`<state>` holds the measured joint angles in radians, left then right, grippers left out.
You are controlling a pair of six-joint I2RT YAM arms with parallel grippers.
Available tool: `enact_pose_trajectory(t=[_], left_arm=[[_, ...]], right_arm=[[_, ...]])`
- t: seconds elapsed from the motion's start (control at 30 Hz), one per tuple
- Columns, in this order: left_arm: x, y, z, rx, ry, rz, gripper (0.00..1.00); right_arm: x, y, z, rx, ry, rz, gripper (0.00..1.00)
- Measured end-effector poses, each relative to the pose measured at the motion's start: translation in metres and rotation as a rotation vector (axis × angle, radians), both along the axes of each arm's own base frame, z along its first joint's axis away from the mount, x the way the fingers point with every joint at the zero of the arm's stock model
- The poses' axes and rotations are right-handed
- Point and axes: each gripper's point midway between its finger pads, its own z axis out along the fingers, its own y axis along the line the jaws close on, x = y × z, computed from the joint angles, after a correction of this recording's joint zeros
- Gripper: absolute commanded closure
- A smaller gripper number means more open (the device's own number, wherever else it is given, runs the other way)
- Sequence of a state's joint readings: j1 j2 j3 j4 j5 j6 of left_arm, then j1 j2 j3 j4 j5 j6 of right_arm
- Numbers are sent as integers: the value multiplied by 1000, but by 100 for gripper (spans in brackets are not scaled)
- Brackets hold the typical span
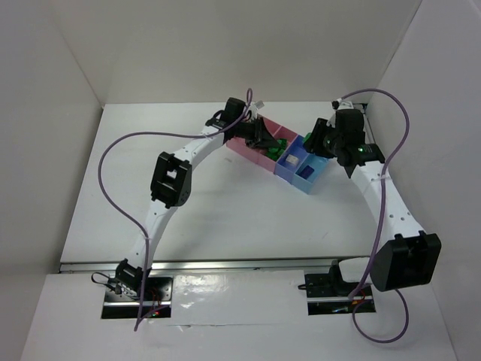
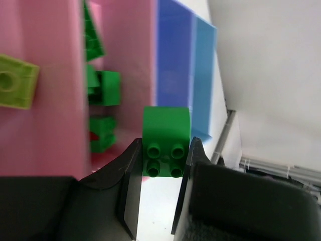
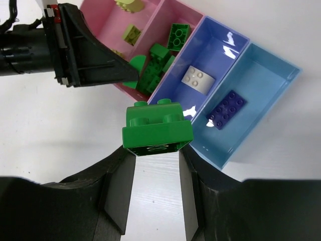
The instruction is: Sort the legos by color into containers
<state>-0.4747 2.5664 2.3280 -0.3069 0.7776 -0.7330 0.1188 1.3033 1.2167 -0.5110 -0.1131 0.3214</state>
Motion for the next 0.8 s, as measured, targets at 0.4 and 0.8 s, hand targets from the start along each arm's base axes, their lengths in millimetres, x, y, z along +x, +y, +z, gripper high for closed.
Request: enact_pose_trajectory(t=[0.4,0.8], left_arm=[[13,4,-4,1,12,48,35],[-53,33,59,-286,51,-234,18]], right_arm=[[-14,-3,-7,9,28,-16,99],[-24,40,-11,211,56,248,99]])
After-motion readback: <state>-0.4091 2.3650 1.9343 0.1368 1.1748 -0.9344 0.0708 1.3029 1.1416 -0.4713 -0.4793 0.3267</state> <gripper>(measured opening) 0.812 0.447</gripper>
